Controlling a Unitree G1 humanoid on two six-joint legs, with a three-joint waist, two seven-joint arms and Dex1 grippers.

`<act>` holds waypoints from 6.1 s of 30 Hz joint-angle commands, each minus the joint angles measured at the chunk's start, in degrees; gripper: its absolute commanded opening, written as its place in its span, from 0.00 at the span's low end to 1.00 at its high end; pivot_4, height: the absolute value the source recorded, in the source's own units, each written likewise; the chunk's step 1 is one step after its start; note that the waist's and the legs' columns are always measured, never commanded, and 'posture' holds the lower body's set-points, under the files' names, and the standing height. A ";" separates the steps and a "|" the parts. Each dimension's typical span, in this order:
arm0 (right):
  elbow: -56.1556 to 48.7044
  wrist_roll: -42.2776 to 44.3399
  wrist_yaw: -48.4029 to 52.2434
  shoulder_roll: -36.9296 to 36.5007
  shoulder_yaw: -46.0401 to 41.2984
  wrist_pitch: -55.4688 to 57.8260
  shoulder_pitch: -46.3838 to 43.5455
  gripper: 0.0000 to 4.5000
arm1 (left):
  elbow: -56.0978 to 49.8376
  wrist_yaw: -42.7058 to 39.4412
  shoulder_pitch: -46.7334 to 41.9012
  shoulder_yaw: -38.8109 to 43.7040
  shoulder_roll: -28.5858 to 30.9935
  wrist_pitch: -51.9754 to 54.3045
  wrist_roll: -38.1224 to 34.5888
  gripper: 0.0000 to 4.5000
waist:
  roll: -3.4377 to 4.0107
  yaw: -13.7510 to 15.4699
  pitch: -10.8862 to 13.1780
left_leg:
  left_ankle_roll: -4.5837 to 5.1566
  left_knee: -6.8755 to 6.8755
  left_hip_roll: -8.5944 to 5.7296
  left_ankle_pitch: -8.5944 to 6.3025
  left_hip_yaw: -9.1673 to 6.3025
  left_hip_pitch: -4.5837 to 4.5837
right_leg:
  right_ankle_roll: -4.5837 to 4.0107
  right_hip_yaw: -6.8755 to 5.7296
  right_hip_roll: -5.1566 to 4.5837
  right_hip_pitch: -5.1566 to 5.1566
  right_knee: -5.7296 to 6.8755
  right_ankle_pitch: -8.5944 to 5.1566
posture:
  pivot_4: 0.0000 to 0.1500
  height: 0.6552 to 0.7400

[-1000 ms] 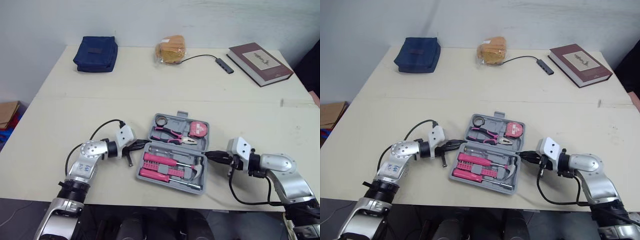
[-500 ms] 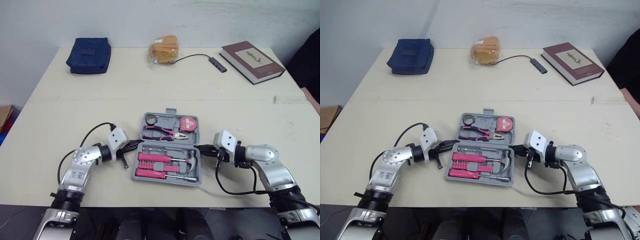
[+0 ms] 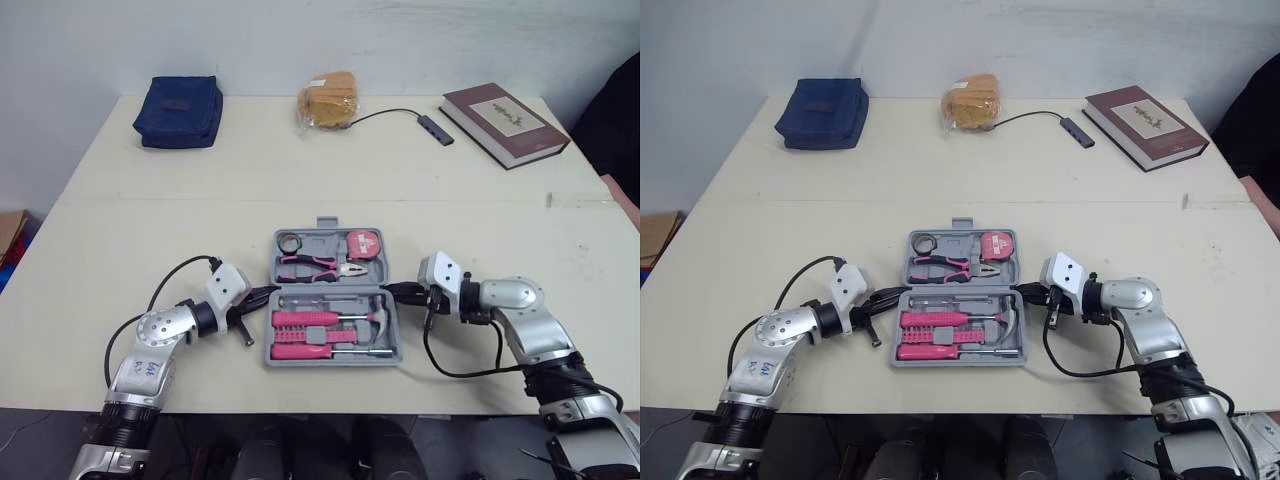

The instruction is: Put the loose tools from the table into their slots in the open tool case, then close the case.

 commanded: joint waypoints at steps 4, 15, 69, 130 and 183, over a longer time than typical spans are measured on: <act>-1.24 0.59 -0.54 -1.10 -1.52 0.42 2.15 0.00 | -0.38 0.49 0.59 2.21 1.34 0.67 -1.37 0.01 | 0.00 0.19 0.00 | -0.02 -0.01 -0.01 0.00 0.00 -0.01 | -0.02 -0.01 -0.01 -0.01 0.00 -0.01 | 1.00 1.00; -5.66 7.52 -0.83 -10.74 -18.00 -3.13 15.88 0.84 | -1.79 -0.64 8.41 20.59 9.54 0.87 -10.48 0.94 | 0.01 0.51 0.04 | 0.02 -0.12 -0.03 -0.09 -0.07 -0.19 | 0.02 -0.15 -0.07 -0.02 -0.38 0.01 | 1.00 1.00; -21.59 16.17 -45.29 6.64 -9.40 93.39 -22.28 0.99 | -13.71 29.68 -20.27 2.70 -3.25 59.17 -11.85 1.00 | -0.01 0.33 0.17 | 0.00 0.04 -0.20 0.39 0.10 -1.18 | 0.14 0.28 0.12 -1.12 0.19 0.21 | 1.00 1.00; -7.43 -24.27 -52.02 -3.63 0.59 -27.28 15.54 0.08 | 10.36 21.19 -4.96 1.58 -0.07 -38.21 11.61 0.30 | -0.44 0.24 -0.07 | 0.23 -0.08 -0.16 0.31 0.73 -0.86 | 0.24 0.71 0.00 -1.20 0.08 0.34 | 1.00 1.00; -35.54 5.46 -15.07 -7.45 2.00 6.64 32.73 0.00 | 47.75 -10.15 -39.17 -9.16 -4.17 -26.12 9.10 0.00 | -0.74 2.93 0.10 | 0.34 0.33 -0.12 -0.29 1.25 -0.36 | 0.30 1.07 0.40 -0.81 -0.37 0.38 | 1.00 1.00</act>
